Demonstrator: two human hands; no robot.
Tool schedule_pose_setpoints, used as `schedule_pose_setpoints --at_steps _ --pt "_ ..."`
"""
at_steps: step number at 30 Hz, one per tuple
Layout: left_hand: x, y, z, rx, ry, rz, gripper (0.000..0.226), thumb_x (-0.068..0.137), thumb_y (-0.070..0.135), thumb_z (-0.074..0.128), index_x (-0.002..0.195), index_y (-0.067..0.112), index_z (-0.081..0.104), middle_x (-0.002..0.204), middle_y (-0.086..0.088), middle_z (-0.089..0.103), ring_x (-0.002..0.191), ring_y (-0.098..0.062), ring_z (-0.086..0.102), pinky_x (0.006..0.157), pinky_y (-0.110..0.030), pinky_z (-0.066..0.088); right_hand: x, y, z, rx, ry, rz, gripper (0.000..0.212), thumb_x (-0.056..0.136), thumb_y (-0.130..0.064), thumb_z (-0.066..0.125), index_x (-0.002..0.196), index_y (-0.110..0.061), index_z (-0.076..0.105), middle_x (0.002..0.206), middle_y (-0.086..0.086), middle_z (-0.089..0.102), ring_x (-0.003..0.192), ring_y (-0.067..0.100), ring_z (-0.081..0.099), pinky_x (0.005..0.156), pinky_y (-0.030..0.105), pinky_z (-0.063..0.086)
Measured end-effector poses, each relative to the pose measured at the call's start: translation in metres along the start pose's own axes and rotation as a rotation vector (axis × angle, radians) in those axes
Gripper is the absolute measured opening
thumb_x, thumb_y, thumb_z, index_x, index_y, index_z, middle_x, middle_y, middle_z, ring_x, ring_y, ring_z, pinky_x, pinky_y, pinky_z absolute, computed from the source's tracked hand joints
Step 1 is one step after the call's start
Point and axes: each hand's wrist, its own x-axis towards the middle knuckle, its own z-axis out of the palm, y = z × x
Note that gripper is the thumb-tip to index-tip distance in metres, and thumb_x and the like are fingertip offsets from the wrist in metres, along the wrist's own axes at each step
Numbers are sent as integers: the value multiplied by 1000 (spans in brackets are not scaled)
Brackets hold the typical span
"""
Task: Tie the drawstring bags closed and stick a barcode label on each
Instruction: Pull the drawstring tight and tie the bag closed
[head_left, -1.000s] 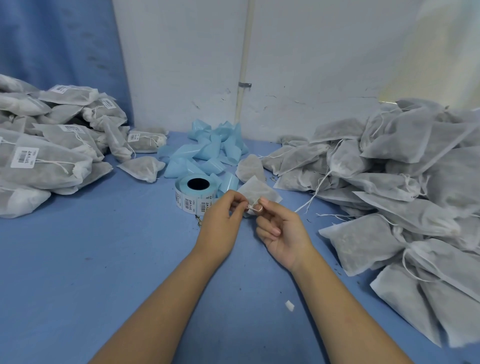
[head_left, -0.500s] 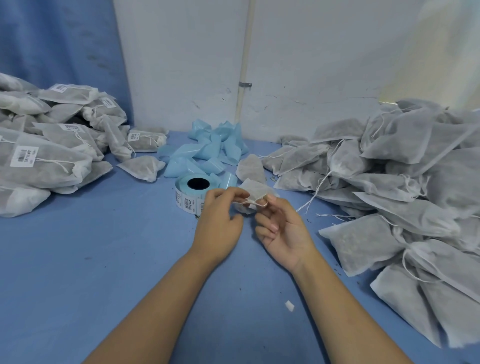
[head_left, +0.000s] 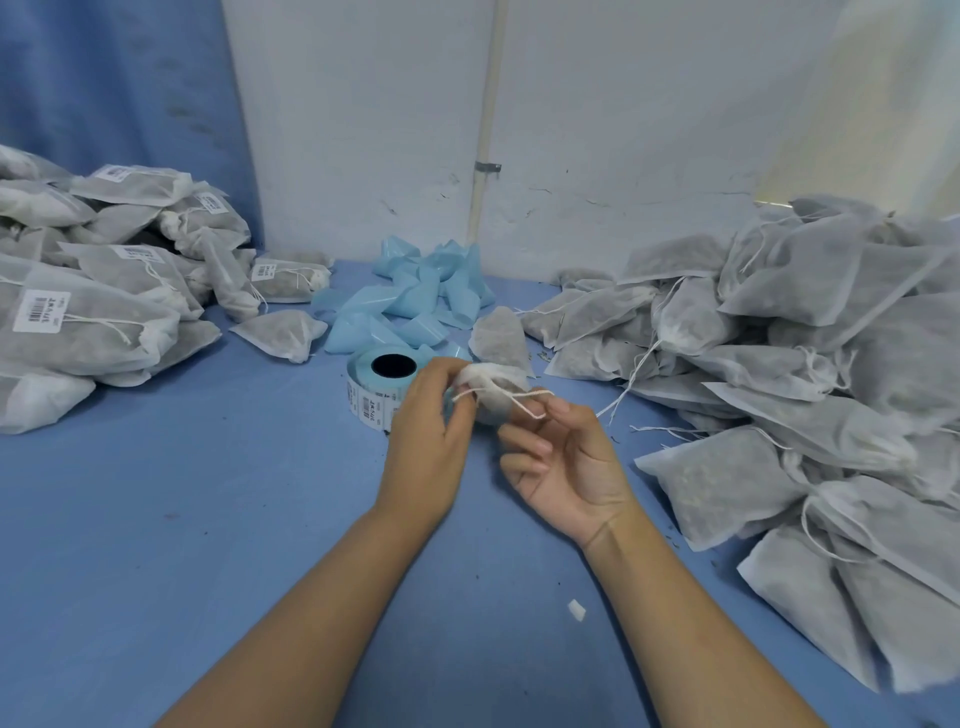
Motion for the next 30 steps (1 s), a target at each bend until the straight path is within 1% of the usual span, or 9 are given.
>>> schedule_pose_setpoints --at_steps 3,8,12,14,17,21,25,28,30 --pt "1 11 -1 -106 185 -53 28 97 12 47 87 38 45 71 27 57 62 7 51 59 -6 38 4 2 -1 -86 128 -40 34 45 -14 90 67 -16 64 70 -5 58 46 5 39 43 14 30" --pt "9 16 -2 -167 401 -74 25 97 10 49 92 34 51 80 34 59 75 12 55 67 -3 38 12 10 3 -373 426 -122 6 72 -9 70 70 -14 67 71 -2 60 51 5 44 46 14 36" --pt "15 13 -5 -208 506 -158 25 96 7 47 93 30 55 81 30 61 78 12 56 70 -7 40 15 18 3 -497 505 -141 10 82 -7 69 75 -14 70 78 -5 71 71 2 66 72 18 52" --pt "18 12 -5 -261 542 -220 27 96 6 45 95 32 56 86 19 61 77 1 58 72 -20 46 16 21 4 -516 505 -131 10 82 -7 70 74 -12 72 84 0 74 81 7 69 81 22 55" --pt "19 11 -5 -274 494 -249 36 95 1 40 106 31 58 95 8 63 82 -15 60 76 -33 49 16 21 3 -464 521 -129 17 82 -4 70 66 -11 73 83 7 73 83 15 69 84 28 57" --pt "16 14 -7 -226 352 -193 51 86 -11 35 113 20 65 112 8 63 107 -5 57 99 -29 45 16 19 1 -402 539 -151 25 84 -2 67 61 -12 74 79 6 73 77 15 69 73 25 58" --pt "15 15 -11 -294 272 -201 43 86 7 35 117 16 63 119 3 63 114 -10 56 102 -39 44 17 19 0 -398 551 -161 14 86 -3 66 72 -6 71 79 5 74 73 13 70 70 23 58" --pt "12 15 -10 -205 167 -174 41 90 22 45 129 15 51 130 -2 51 112 11 45 98 -11 37 17 21 -1 -456 545 -162 11 85 -4 67 74 -4 70 76 7 72 70 12 68 72 23 58" --pt "12 13 -7 -141 112 -187 49 90 17 57 136 16 41 137 -4 43 117 4 44 98 -12 36 18 21 -1 -468 540 -167 10 85 -3 66 76 -3 69 75 7 71 69 11 68 72 22 57"
